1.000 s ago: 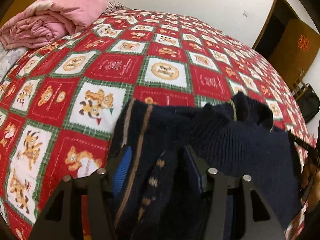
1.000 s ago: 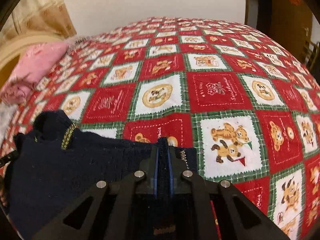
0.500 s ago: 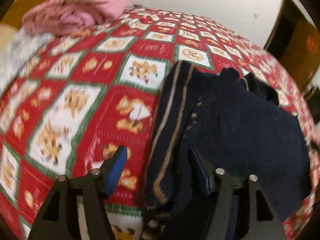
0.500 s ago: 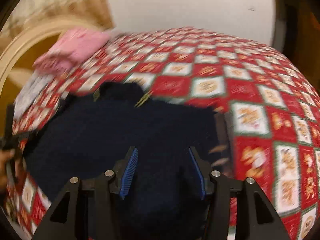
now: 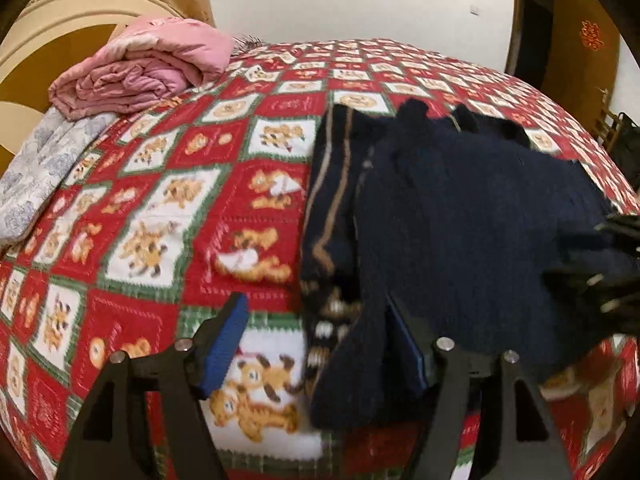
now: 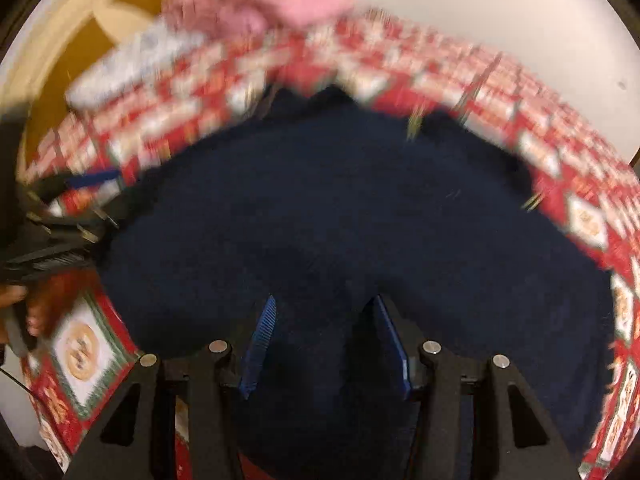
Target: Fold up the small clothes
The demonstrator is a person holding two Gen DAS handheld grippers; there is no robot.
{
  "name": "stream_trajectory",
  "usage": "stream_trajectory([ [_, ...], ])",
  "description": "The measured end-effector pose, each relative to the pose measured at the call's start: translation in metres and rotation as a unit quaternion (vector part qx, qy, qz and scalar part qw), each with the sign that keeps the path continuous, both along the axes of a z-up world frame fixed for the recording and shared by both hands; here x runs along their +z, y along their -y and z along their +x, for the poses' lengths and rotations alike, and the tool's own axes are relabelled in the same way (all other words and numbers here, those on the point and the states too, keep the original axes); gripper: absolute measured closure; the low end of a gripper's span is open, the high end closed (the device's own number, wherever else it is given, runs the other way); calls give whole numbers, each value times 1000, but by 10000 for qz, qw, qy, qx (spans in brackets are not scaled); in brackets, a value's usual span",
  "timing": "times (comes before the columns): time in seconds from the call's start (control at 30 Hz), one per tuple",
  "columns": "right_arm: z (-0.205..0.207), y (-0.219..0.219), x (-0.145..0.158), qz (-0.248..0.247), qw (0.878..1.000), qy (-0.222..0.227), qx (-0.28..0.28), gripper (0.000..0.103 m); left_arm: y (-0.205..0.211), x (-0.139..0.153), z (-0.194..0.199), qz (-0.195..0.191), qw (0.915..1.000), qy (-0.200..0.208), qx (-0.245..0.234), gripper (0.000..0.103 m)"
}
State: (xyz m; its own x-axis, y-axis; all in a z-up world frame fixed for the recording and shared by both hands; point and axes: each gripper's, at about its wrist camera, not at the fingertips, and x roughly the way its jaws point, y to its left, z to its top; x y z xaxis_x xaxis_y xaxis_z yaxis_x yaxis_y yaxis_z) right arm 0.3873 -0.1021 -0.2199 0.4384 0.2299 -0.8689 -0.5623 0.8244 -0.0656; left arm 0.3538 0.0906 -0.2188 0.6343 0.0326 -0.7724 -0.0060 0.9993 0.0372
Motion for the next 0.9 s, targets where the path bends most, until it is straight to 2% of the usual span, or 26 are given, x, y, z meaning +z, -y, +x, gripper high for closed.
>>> stream_trajectory([
  [0.1, 4, 0, 12, 197, 9997, 46, -122, 51, -8, -8, -4, -255, 9997, 21, -30, 28],
  [0.2, 21, -2, 37, 610, 9976, 157, -295, 51, -14, -9, -3, -487, 9988, -47, 18, 23],
  [0.3, 44, -9, 53, 1111, 9926, 75, -475, 51, -11, -11, -4, -476, 9988, -54, -69, 19],
  [0.4, 67, -24, 56, 1317, 9892, 64, -645, 51, -11, -12, -4, -516, 9986, -29, -90, 18],
  [0.47, 87, -38, 50, 1278, 9883, 97, -830, 51, -12, -13, -5, -566, 9983, -11, -97, 17],
  [0.53, 99, -45, 46, 1179, 9883, 192, -944, 64, -13, -13, -6, -621, 9980, 8, -109, 16],
  [0.57, 107, -54, 42, 1011, 9894, 292, -998, 66, -13, -13, -6, -638, 9979, 11, -127, 14],
  [0.73, 135, -76, 28, 814, 9903, 337, -1079, 68, -13, -13, -7, -731, 9971, 25, -196, 10],
  [0.9, 159, -110, -1, 481, 9963, 49, -711, 68, -12, -13, -8, -742, 9969, 39, -247, 7],
])
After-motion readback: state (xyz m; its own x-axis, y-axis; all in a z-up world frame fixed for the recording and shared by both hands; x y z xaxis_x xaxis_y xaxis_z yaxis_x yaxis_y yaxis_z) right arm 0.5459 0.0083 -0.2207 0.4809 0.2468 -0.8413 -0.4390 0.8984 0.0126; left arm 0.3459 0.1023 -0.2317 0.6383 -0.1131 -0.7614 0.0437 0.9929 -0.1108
